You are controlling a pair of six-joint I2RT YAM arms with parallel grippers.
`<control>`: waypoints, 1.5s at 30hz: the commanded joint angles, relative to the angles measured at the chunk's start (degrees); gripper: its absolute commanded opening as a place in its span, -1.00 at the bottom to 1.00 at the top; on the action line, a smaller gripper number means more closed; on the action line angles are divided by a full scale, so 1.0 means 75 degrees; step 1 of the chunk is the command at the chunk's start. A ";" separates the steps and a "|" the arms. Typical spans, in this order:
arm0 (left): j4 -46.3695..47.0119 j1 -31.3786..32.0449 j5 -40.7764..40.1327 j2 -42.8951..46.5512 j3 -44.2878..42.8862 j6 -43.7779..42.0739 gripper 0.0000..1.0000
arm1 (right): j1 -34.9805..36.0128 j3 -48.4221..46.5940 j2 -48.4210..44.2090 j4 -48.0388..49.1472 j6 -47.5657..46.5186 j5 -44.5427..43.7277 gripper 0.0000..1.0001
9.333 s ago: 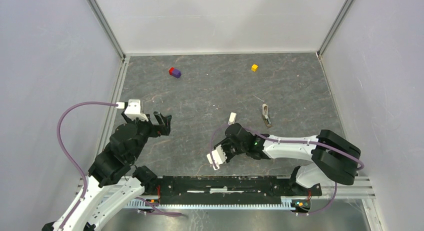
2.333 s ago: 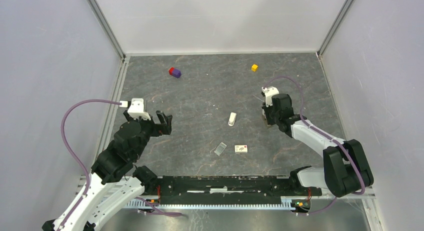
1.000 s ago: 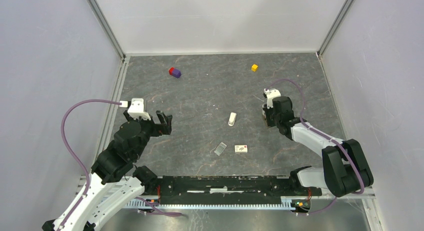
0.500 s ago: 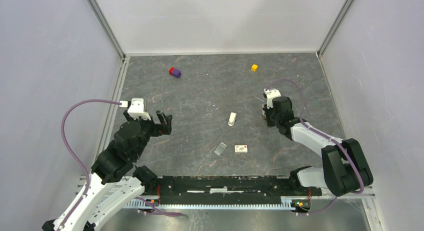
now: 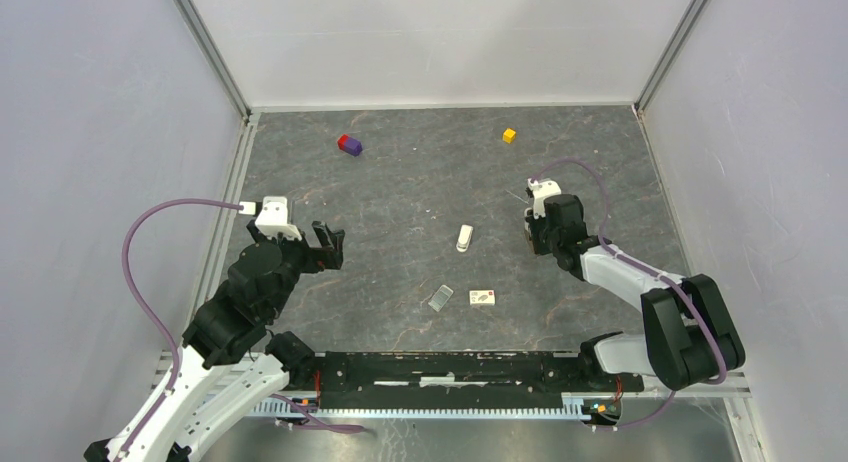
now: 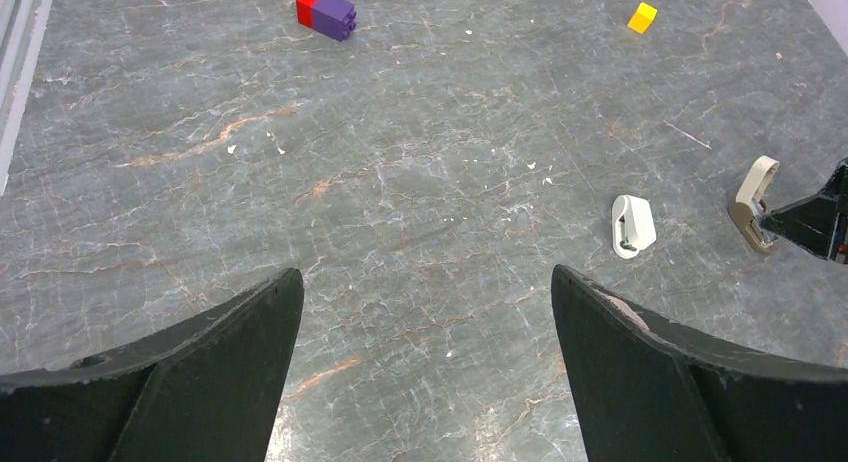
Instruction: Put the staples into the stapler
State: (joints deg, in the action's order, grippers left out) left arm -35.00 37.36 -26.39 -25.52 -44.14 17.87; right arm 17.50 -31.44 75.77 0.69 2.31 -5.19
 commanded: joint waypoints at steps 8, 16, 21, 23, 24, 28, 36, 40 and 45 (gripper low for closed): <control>0.0235 -0.0001 0.0038 -0.0006 -0.0015 -0.0437 1.00 | -0.0054 0.0108 0.0131 0.0330 0.0038 -0.0061 -0.58; 0.0241 0.0005 0.0038 -0.0031 -0.0010 -0.0437 1.00 | -0.0070 0.0137 0.0169 0.0354 -0.0044 0.0003 -0.57; 0.0245 -0.0001 0.0050 -0.0053 -0.0030 -0.0437 1.00 | -0.0075 0.0126 0.0210 0.0298 -0.0098 0.0062 -0.56; 0.0252 -0.0001 0.0050 -0.0050 -0.0022 -0.0437 1.00 | -0.0101 0.0126 0.0228 0.0266 -0.0116 0.0059 -0.56; 0.0251 -0.0001 0.0050 -0.0047 -0.0011 -0.0437 1.00 | -0.0095 0.0137 0.0222 0.0271 -0.0115 0.0063 -0.56; 0.0254 0.0000 0.0050 -0.0057 -0.0009 -0.0439 1.00 | -0.0112 0.0132 0.0178 0.0220 -0.0146 0.0055 -0.53; 0.0258 -0.0001 0.0073 -0.0062 -0.0018 -0.0437 1.00 | -0.0111 -0.0132 -0.0183 -0.0066 -0.0109 0.0156 -0.41; 0.0276 0.0000 0.0062 -0.0042 -0.0009 -0.0425 1.00 | -0.0121 -0.0374 -0.0336 -0.0251 -0.0098 0.0194 -0.36; 0.0295 -0.0001 0.0062 -0.0008 0.0005 -0.0414 1.00 | -0.0226 -0.0530 -0.0302 -0.0200 -0.0147 0.0097 -0.34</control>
State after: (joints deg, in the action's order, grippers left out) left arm -35.00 37.36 -26.39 -25.52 -44.14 17.87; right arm 16.60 -32.36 74.52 -1.32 1.65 -4.29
